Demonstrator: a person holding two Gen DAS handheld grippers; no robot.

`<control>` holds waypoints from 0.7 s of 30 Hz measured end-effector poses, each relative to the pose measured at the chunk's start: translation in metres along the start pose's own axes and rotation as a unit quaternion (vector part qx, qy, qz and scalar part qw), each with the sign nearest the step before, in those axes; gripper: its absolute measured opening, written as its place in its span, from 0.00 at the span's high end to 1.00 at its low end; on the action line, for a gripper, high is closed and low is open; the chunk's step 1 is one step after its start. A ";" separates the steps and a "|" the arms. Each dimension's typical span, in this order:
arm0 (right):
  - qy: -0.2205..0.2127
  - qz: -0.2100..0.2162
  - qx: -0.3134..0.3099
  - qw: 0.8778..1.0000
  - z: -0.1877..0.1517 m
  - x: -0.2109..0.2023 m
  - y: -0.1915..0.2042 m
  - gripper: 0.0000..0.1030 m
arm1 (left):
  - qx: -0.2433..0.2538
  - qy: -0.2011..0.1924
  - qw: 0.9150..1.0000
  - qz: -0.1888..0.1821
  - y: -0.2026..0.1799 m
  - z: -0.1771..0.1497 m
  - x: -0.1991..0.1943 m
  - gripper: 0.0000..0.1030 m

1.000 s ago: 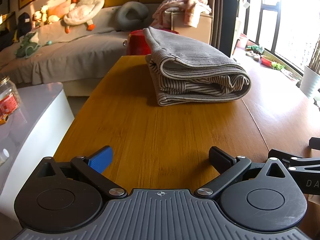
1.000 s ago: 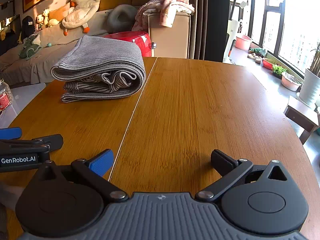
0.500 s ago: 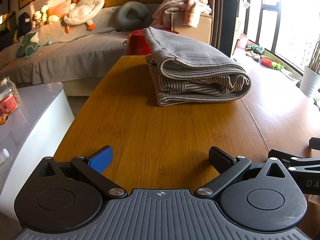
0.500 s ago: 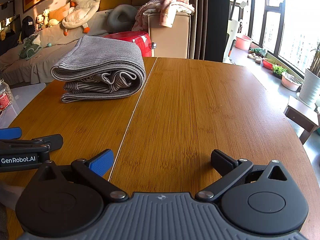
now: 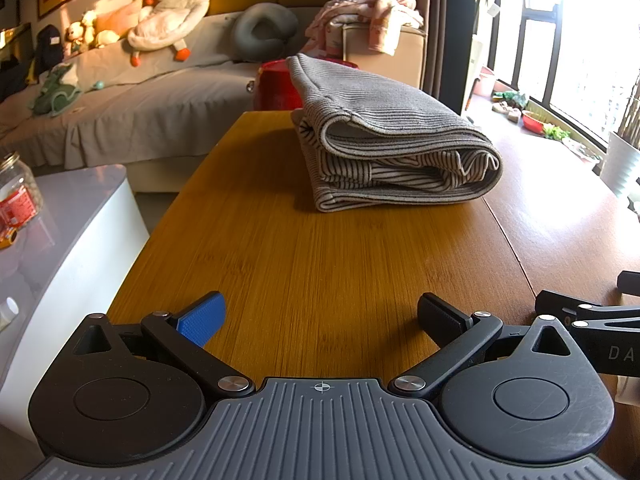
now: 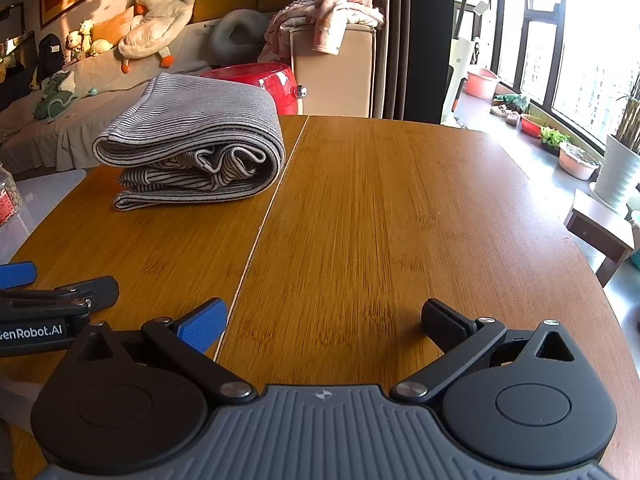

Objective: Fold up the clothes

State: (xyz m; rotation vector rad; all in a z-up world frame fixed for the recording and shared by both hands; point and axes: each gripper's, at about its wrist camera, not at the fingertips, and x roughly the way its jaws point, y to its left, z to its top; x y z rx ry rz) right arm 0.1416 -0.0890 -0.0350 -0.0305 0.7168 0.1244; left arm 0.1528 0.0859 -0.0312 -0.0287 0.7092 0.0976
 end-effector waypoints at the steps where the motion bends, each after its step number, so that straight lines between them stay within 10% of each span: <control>1: 0.000 0.000 0.000 1.000 0.000 0.000 0.000 0.00 | 0.000 0.000 1.000 0.000 0.000 0.000 0.000 0.00; 21: 0.000 0.000 0.001 1.000 0.000 -0.001 0.000 0.00 | 0.002 0.002 1.000 -0.002 0.000 0.000 -0.002 0.00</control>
